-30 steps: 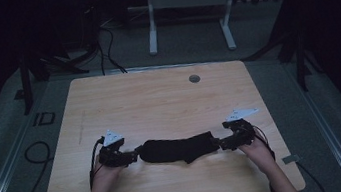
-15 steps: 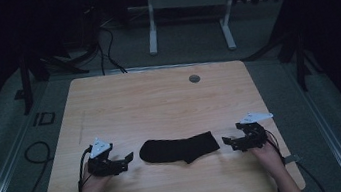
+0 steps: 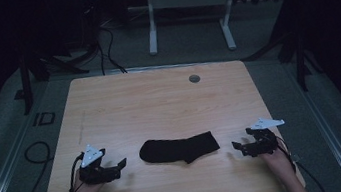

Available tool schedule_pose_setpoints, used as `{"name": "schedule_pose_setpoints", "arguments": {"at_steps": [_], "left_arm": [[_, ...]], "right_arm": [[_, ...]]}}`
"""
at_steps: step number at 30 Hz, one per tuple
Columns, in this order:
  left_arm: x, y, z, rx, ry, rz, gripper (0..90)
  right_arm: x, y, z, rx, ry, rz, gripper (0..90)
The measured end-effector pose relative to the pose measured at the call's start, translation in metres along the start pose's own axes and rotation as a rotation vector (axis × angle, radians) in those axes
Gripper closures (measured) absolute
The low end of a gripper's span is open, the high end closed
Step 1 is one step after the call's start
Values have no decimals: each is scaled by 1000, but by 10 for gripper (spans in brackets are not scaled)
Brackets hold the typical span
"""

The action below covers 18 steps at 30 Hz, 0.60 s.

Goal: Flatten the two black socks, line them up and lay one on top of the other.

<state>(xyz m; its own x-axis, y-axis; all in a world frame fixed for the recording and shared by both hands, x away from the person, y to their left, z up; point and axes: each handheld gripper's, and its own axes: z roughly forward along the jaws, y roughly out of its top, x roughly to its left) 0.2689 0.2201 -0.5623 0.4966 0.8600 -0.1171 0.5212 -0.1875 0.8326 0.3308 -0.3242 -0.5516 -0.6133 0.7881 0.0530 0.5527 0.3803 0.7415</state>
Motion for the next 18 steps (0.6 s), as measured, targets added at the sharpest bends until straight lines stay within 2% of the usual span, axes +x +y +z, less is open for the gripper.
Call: {"name": "schedule_pose_setpoints", "arguments": {"at_steps": [7,12,18], "left_arm": [[3,-9,-11,-7,-5,-10,86],[6,-14,-19,-18,4,-7,86],[9,-18,-28,-31,12,-19,87]], "right_arm": [[-6,-11,-11,0,-2,35,136],[-7,-19,-18,3,-29,33,136],[-12,-31,-31,-51,-61,79,136]]}}
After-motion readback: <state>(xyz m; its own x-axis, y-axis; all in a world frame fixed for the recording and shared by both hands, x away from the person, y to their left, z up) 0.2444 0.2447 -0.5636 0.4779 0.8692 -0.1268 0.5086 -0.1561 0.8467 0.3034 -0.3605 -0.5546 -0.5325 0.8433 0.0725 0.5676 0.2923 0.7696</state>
